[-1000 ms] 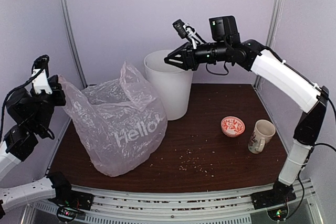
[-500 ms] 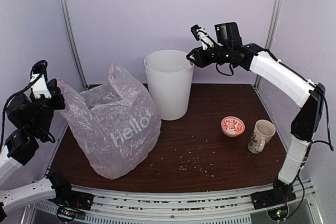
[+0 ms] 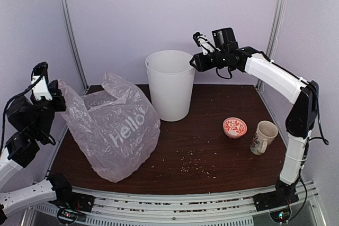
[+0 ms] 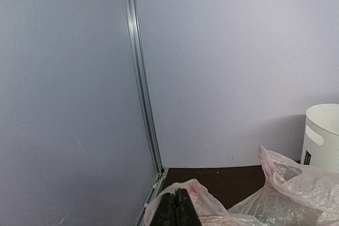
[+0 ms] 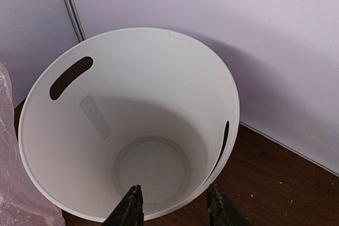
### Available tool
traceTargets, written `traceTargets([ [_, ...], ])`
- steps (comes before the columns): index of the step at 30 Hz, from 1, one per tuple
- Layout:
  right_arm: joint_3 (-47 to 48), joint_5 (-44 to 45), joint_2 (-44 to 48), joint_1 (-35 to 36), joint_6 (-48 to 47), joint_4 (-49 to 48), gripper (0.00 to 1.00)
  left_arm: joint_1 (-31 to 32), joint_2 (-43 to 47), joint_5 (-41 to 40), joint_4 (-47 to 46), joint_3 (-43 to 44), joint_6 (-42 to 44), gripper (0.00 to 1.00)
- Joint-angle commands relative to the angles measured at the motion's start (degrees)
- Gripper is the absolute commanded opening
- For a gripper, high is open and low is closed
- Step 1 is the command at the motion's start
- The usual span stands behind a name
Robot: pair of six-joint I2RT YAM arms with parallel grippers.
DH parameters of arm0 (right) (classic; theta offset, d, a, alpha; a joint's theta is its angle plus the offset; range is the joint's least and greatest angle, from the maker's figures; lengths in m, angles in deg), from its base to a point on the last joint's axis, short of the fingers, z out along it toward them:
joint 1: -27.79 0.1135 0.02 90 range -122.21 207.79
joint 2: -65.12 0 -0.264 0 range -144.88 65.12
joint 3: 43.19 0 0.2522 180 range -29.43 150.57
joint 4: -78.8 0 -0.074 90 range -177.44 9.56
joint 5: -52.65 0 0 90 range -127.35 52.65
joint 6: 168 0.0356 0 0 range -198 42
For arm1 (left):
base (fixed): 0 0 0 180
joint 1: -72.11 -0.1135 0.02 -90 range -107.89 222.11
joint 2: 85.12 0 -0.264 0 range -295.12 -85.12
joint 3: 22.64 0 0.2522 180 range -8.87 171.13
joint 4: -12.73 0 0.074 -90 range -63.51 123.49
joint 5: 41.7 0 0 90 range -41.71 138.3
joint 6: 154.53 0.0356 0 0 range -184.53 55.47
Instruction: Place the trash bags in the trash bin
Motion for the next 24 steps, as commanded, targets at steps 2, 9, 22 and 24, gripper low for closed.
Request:
traceTargets([
  [2,3.13,0.81,-1.15,-0.20,2.29,0.42,0.42,-0.39,0.14,1.28,-2.95,-0.62,0.89,0.00],
  [9,3.84,-7.61,0.24,-0.12,-1.73,1.59,0.42,-0.47,0.50,1.20,-2.91,-0.84,0.97,0.00],
  [22,12.52,-17.94,-4.35,1.26,-24.42,14.54,0.40,-0.38,0.38,1.99,-2.73,-0.87,0.77,0.00],
  [24,13.42,-16.96,-5.14,1.63,-24.75,14.93,0.40,-0.44,0.32,2.07,-2.74,-0.88,0.79,0.00],
])
